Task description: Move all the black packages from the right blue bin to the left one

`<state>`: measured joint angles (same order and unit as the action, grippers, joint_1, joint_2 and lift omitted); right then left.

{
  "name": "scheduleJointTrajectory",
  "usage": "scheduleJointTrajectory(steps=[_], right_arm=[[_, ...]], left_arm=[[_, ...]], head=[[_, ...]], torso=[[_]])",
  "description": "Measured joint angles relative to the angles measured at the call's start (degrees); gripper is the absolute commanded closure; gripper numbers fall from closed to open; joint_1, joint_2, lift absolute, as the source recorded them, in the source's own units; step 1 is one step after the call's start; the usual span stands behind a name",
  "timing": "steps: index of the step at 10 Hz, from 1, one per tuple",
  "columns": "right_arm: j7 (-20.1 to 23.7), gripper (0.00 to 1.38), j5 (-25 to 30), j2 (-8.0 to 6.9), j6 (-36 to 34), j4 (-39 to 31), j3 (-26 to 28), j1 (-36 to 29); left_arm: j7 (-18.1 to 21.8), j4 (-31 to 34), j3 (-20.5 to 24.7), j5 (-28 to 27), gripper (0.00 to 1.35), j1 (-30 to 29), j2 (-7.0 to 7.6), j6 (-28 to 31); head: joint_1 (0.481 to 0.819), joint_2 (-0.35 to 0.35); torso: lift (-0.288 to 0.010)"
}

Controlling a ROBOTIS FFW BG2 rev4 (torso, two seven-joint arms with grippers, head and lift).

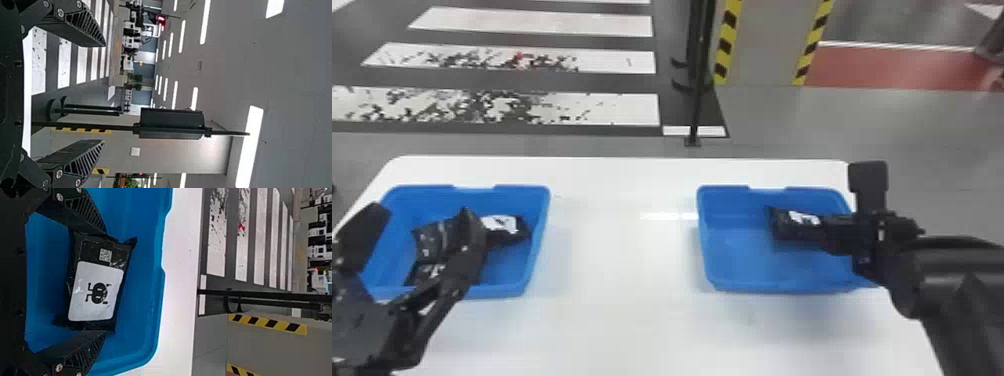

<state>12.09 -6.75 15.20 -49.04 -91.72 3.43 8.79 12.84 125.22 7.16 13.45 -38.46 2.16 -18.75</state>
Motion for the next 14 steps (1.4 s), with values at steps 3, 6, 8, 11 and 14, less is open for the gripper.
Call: scheduleJointTrajectory(steps=[3, 6, 8, 11, 14], right_arm=[[-0.5, 0.66, -0.7, 0.00, -1.6, 5.3, -0.5, 2.3], [0.3, 1.10, -5.2, 0.24, 2.8, 8.2, -2.1, 3.0], [1.1, 1.18, -7.7, 0.15, 7.1, 8.8, -2.7, 2.5], [2.5, 1.18, -9.7, -0.09, 10.5, 7.6, -2.7, -0.1], [3.9, 1.09, -13.5, -0.18, 10.9, 0.1, -2.7, -7.0]], left_arm=[[0.3, 0.0, 0.2, -0.2, 0.18, 0.2, 0.03, 0.3], [0.6, 0.0, 0.7, -0.6, 0.18, 0.1, -0.08, 1.1], [0.6, -0.3, 0.9, -0.6, 0.18, 0.0, -0.20, 1.3], [0.6, -1.2, 0.9, -0.3, 0.18, 0.4, -0.19, 1.2], [0.6, -1.9, 0.7, 0.1, 0.18, 0.5, -0.18, 0.6]], head=[[0.695, -0.093], [0.695, -0.060], [0.695, -0.041], [0.695, -0.023], [0.695, 0.018]], torso=[[-0.140], [-0.140], [-0.140], [-0.140], [-0.140]])
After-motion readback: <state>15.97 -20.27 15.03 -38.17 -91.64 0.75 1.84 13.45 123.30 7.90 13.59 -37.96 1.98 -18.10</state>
